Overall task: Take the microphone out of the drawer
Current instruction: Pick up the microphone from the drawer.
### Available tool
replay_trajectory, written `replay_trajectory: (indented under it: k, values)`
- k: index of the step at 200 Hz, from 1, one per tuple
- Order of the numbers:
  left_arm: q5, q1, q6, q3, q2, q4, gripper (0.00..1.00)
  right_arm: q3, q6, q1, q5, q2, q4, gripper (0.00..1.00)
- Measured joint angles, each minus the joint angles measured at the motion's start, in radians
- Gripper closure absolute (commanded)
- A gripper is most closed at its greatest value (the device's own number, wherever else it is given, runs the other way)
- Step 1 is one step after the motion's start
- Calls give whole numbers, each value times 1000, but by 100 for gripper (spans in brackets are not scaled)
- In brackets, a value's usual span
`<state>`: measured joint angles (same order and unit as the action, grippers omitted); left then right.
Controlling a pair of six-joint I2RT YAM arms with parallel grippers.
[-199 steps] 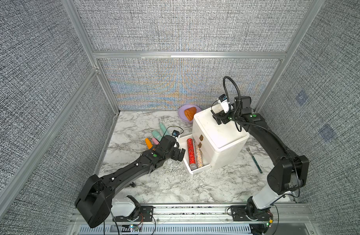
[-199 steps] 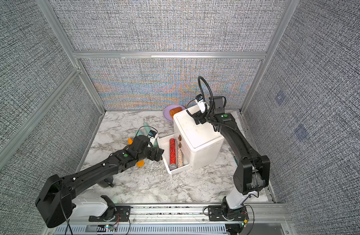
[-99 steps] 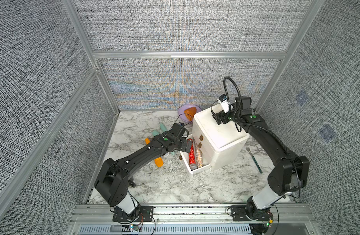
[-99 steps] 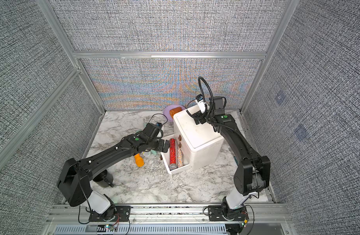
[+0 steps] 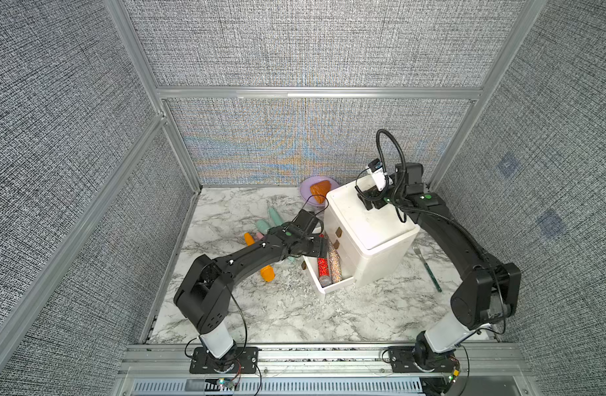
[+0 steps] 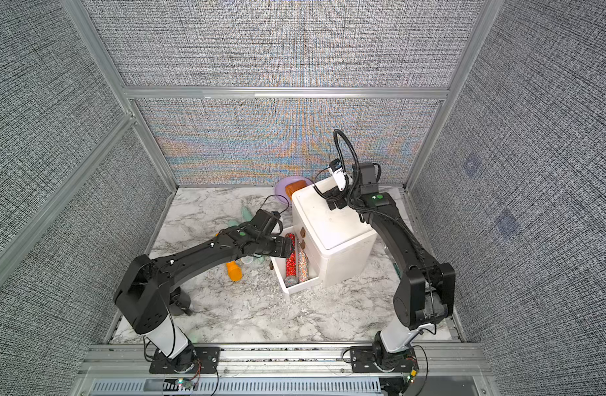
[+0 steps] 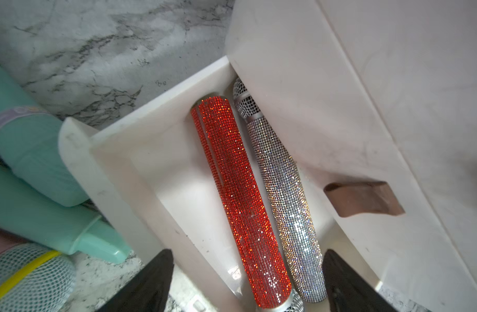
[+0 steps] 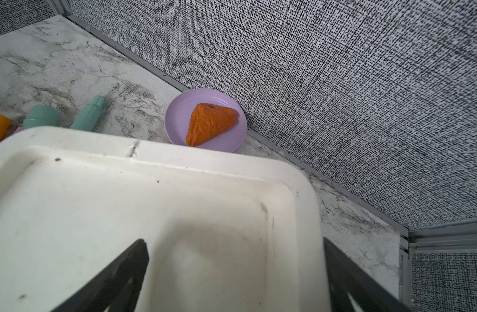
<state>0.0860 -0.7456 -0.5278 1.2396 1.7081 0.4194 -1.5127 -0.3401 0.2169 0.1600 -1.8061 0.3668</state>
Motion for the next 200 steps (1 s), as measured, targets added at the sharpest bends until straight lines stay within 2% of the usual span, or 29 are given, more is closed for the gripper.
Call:
replay_trajectory:
  k: [56,149,200]
  values:
    - [10,-16,-26,11,58,-13,33,-9,3,0,2,-6,-2,2]
    - [-96,-56,-50,103,156,68,42,21,13,0,9,11,-48,2]
    - [-147,-80,-96,77,164,34,45,25,11,0,9,16,-51,2]
